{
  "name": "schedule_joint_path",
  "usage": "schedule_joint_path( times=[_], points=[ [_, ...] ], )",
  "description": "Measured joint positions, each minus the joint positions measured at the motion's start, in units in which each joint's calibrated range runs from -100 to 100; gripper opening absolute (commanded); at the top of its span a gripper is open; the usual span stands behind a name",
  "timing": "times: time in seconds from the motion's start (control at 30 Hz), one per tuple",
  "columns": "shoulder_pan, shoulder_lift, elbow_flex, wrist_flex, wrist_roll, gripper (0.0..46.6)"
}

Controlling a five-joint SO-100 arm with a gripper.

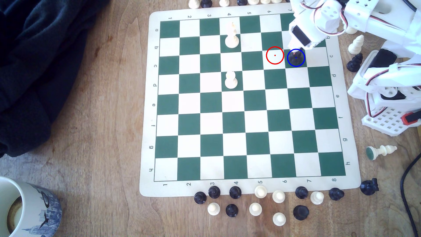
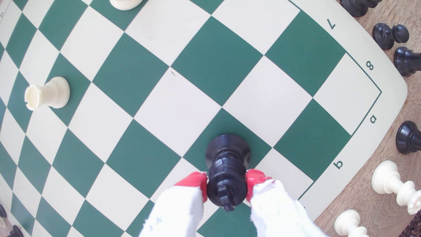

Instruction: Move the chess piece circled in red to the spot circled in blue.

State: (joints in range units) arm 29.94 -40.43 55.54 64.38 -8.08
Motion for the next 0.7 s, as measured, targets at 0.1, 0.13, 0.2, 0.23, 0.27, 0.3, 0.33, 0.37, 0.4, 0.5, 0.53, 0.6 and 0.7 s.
schedule_joint_path(
  times=[0.1,0.13,0.2,0.23,0.27,0.3,0.33,0.37,0.4,0.5,0.53,0.6,0.7],
  points=[
    [-0.1,0.4,0.0,0.0,0.0,0.2],
    [-0.1,0.8,0.0,0.0,0.0,0.2],
    [-0.1,0.9,0.0,-0.2,0.0,0.2],
    [-0.1,0.9,0.0,-0.3,0.0,0.3],
    [-0.1,0.9,0.3,-0.5,0.0,0.5],
    [-0.1,1.0,0.8,-0.6,0.0,0.6],
    [-0.4,1.1,1.0,-0.6,0.0,0.9],
    [-0.8,1.1,1.2,-0.6,0.0,1.6],
    [-1.0,1.1,1.2,-0.9,0.0,2.9],
    [-1.0,1.3,1.4,-1.4,0.0,6.5],
    [-1.0,1.4,1.5,-1.4,0.0,7.7],
    [-1.0,1.4,1.7,-1.5,0.0,10.5],
    [-1.0,1.4,1.7,-1.5,0.0,11.2]
  ],
)
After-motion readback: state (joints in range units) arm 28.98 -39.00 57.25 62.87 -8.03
